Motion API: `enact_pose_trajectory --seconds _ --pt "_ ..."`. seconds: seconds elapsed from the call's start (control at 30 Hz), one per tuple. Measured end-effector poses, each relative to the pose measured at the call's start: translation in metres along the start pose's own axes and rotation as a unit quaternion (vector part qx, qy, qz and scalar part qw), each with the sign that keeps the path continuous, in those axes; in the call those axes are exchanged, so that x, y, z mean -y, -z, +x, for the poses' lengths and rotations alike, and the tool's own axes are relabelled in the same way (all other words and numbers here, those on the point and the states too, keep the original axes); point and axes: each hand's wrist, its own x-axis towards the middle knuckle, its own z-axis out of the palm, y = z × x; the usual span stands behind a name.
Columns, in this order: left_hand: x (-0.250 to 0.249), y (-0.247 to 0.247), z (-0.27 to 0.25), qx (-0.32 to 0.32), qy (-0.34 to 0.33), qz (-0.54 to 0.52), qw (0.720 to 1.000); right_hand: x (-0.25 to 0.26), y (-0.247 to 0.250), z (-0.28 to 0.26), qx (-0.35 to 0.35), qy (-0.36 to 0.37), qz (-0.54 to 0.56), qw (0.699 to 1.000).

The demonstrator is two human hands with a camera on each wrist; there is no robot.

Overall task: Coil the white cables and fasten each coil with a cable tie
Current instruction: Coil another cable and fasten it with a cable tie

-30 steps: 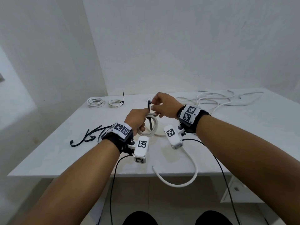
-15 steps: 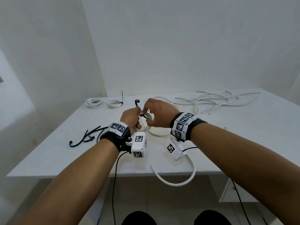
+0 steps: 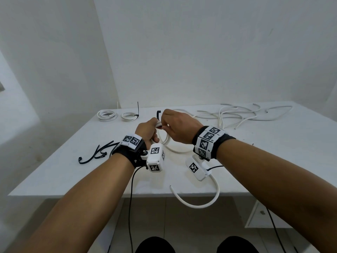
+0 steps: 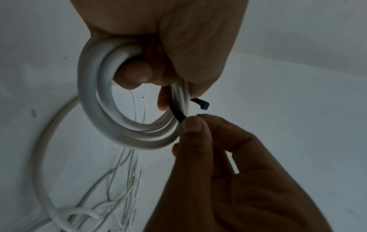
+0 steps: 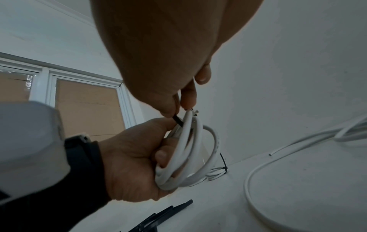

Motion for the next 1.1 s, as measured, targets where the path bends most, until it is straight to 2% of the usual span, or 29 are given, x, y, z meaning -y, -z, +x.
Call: enact_pose_trajectory --seconds 0.53,0.9,1.1 --pt "0.001 -0.021 -0.003 0.032 0.007 -0.008 0.999 -0.006 0.014 -0.024 -0.079 -0.014 0.059 0.995" --pt "0.015 -0.045 -0.013 0.091 -0.062 0.060 0.992 -0.022 0.030 -0.015 -0.046 -0.087 0.026 0.995" --pt "0.015 -0.041 -0.015 0.115 -0.056 0.073 0.989 -0.026 0.026 -0.016 -0.048 -0.135 0.074 0.987"
